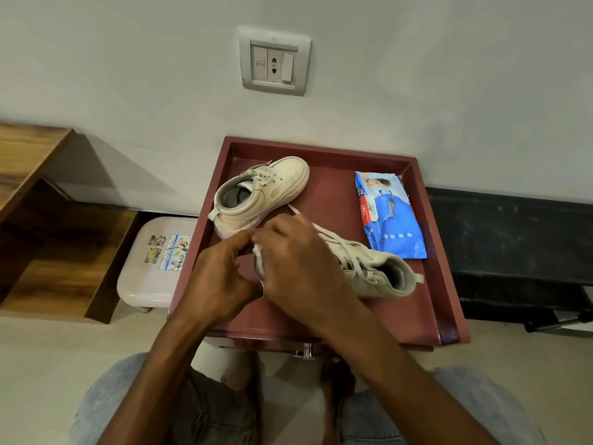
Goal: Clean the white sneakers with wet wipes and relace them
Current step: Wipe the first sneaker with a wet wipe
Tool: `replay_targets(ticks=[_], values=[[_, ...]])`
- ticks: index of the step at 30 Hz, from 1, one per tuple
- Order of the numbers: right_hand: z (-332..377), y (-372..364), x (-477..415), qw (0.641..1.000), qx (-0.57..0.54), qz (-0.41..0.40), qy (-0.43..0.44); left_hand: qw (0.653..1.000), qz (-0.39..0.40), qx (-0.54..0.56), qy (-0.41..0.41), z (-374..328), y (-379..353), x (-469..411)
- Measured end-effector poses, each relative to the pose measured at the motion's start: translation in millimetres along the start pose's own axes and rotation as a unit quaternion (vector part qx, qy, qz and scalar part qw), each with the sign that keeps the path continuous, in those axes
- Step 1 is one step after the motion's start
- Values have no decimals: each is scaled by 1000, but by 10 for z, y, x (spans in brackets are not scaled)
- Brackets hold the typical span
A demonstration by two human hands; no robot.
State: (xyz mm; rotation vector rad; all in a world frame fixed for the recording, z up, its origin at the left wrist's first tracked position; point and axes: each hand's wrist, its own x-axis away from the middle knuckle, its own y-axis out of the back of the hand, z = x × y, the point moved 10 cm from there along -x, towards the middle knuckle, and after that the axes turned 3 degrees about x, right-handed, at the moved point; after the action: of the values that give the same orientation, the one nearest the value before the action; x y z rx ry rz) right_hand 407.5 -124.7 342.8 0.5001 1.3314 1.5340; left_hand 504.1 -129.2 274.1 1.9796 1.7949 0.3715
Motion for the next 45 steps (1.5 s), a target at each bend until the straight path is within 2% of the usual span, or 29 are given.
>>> replay_targets(ticks=[2, 5, 8, 11, 14, 17, 23, 26, 30, 36, 39, 42, 45], values=[[75, -43, 21, 1000, 10, 10, 24, 1000, 3, -9, 3, 27, 4, 0], [-326, -2, -49, 999, 4, -16, -46, 1000, 14, 5, 11, 39, -8, -5], [-791, -16, 7, 990, 43, 20, -131, 1000, 22, 8, 11, 26, -8, -4], [-962, 49, 114, 987, 62, 42, -145, 999, 29, 1, 14, 43, -16, -18], [-1132, 433, 210, 983, 19, -29, -179, 999, 34, -12, 22, 91, -23, -34], [-1452, 813, 397, 965, -19, -104, -238, 997, 50, -46, 31, 172, -36, -33], [-1750, 439, 561, 957, 11, 46, -285, 990, 81, -107, 48, 296, -88, -49], [-1652, 395, 520, 964, 7, 59, -258, 987, 94, -120, 57, 342, -118, -48], [-1543, 314, 487, 968, -16, 63, -244, 983, 106, -146, 28, 298, -137, -68], [-1053, 169, 386, 991, -24, 61, -117, 983, 116, -140, 25, 297, -144, -92], [-1306, 251, 418, 984, 17, 59, -165, 983, 124, -134, 30, 322, -144, -94], [-1659, 315, 573, 960, 104, 119, -230, 982, 122, -140, 34, 337, -138, -98], [-1721, 354, 692, 952, 87, 154, -248, 982, 116, -148, 33, 323, -148, -115]])
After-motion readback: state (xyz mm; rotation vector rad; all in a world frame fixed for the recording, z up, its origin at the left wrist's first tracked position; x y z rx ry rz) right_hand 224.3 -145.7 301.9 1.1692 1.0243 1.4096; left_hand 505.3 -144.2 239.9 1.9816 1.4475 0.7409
